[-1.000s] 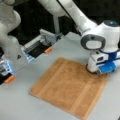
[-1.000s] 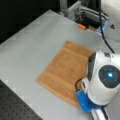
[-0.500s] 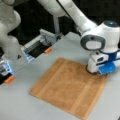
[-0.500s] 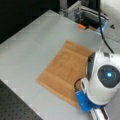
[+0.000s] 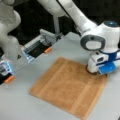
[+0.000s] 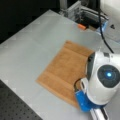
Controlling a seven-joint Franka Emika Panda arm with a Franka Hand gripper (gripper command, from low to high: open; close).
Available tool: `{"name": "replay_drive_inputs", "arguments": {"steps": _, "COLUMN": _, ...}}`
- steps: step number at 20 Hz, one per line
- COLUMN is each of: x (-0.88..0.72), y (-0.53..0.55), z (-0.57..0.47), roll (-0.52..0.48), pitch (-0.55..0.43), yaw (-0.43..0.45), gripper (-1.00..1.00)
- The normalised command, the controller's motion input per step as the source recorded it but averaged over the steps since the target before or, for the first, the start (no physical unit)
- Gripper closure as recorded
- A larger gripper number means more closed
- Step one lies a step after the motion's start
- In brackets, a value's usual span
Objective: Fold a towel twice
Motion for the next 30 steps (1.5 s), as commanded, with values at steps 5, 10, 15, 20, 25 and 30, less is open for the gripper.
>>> {"name": "replay_drive_inputs", "arguments": {"steps": 5, "x": -0.05, "y": -0.08, "z": 0.09, "roll": -0.060, "pitch": 0.034, "yaw": -0.050, "gripper": 1.00}}
{"name": "replay_drive_inputs", "arguments": {"steps": 10, "x": -0.09, "y": -0.18, "z": 0.08, "roll": -0.026, "pitch": 0.063, "yaw": -0.083, "gripper": 1.00}}
{"name": "replay_drive_inputs", "arguments": {"steps": 15, "x": -0.16, "y": -0.31, "z": -0.04, "roll": 0.025, "pitch": 0.016, "yaw": -0.176, "gripper": 1.00}}
{"name": "replay_drive_inputs", "arguments": {"steps": 20, "x": -0.30, "y": -0.33, "z": -0.06, "roll": 0.093, "pitch": -0.062, "yaw": -0.210, "gripper": 1.00}}
{"name": "replay_drive_inputs", "arguments": {"steps": 25, "x": -0.63, "y": -0.25, "z": -0.04, "roll": 0.183, "pitch": -0.160, "yaw": -0.236, "gripper": 1.00}}
{"name": "replay_drive_inputs", "arguments": {"steps": 30, "x": -0.83, "y": -0.07, "z": 0.00, "roll": 0.296, "pitch": -0.268, "yaw": -0.230, "gripper": 1.00}}
